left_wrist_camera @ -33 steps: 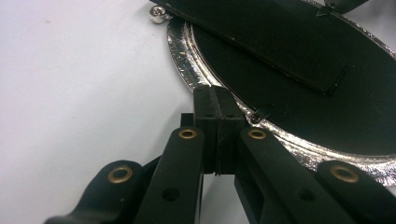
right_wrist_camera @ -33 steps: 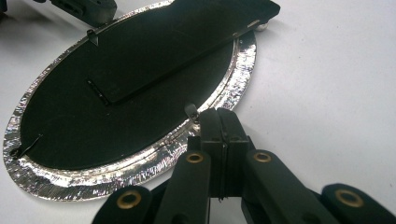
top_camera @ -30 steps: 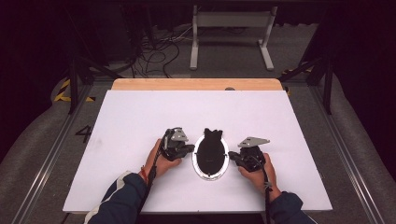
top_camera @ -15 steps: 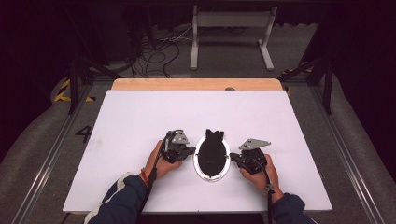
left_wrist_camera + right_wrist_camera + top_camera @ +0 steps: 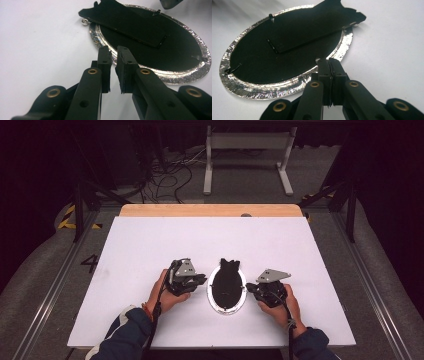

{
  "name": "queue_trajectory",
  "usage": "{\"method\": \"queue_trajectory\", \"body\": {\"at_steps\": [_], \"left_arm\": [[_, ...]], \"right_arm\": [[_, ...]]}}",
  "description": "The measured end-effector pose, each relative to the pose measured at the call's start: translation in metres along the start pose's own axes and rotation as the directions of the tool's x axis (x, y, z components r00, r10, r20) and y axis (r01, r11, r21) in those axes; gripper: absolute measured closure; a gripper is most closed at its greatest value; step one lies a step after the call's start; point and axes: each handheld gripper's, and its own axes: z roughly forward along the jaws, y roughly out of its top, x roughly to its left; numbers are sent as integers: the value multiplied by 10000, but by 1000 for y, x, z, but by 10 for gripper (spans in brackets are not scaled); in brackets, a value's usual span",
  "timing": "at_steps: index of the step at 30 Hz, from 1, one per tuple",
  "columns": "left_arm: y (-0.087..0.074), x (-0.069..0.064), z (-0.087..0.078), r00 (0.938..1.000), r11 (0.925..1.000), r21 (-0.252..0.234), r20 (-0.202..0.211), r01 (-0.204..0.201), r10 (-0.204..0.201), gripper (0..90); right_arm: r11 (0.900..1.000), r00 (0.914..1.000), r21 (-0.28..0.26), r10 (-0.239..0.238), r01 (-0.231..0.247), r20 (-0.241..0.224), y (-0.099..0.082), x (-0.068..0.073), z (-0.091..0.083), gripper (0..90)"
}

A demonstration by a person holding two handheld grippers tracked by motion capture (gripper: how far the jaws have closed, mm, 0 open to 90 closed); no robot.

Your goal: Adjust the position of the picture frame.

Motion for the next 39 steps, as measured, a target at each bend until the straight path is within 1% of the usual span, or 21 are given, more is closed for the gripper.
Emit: {"method": "queue_trajectory", "body": {"at_steps": [2,5,6,7,9,10,11,13,14,16,17,18,20,22,24,26,27,31,35,36,39], "left_arm": [[-2,-1,-8,10000,10000,-64,-31,-65,64,795],[-6,-4,-18,9990,9991,-104,-160,-410,408,760],[-6,-4,-18,9990,9991,-104,-160,-410,408,752],[-8,-4,-23,9989,9991,-145,-251,-392,389,752],[-11,-5,-30,9988,9989,-282,-344,-367,357,706],[-12,-5,-34,9983,9986,-334,-418,-409,395,706],[-14,-6,-38,9977,9981,-412,-522,-458,436,671],[-20,-10,-52,9974,9959,-751,-539,-508,468,659],[-23,-12,-56,9967,9955,-786,-662,-522,470,641],[-26,-14,-60,9962,9945,-870,-698,-581,521,588],[-29,-16,-63,9949,9937,-907,-820,-655,581,588],[-33,-17,-66,9932,9939,-888,-1014,-656,565,553],[-43,-20,-71,9938,9947,-924,-1054,-460,361,482],[-51,-21,-73,9897,9961,-722,-1378,-500,397,418],[-59,-22,-73,9917,9975,-671,-1278,-213,125,357],[-64,-25,-73,9893,9989,-344,-1433,-331,278,305],[-65,-25,-74,9893,9990,-277,-1429,-340,297,280],[-71,-27,-76,9895,9999,-78,-1436,123,-133,176],[-72,-29,-75,9903,9999,50,-1384,91,-83,165],[-72,-31,-75,9918,9997,-23,-1255,233,-234,165],[-73,-32,-74,9922,9997,48,-1221,244,-236,161]], "right_arm": [[10000,9999,-42,-41,41,98,1,-1,-3,888],[9996,9998,-213,-160,164,155,2,-2,-7,882],[9996,9998,-213,-160,164,155,2,-2,-7,882],[9995,9998,-266,-187,191,122,2,-2,-8,882],[9988,9994,-394,-295,302,165,4,-2,-11,880],[9988,9994,-394,-295,302,165,4,-2,-11,880],[9986,9993,-433,-307,315,199,5,-3,-13,880],[9982,9993,-503,-313,321,183,5,-5,-14,880],[9979,9991,-524,-359,370,208,6,-6,-15,879],[9977,9991,-558,-368,380,218,6,-7,-15,876],[9974,9994,-640,-324,333,146,6,-8,-16,872],[9972,9994,-665,-334,342,132,6,-9,-17,868],[9968,9992,-711,-342,356,214,6,-11,-18,863],[9965,9995,-781,-281,293,157,6,-12,-19,845],[9960,9994,-831,-319,328,124,7,-13,-18,837],[9954,9992,-873,-379,392,160,8,-13,-18,813],[9954,9992,-871,-378,390,155,8,-13,-18,808],[9957,9989,-822,-418,434,210,9,-14,-17,801],[9957,9993,-860,-337,351,177,9,-15,-16,817],[9958,9993,-847,-332,346,183,10,-16,-15,827],[9951,9993,-925,-349,361,143,12,-17,-14,837]]}}
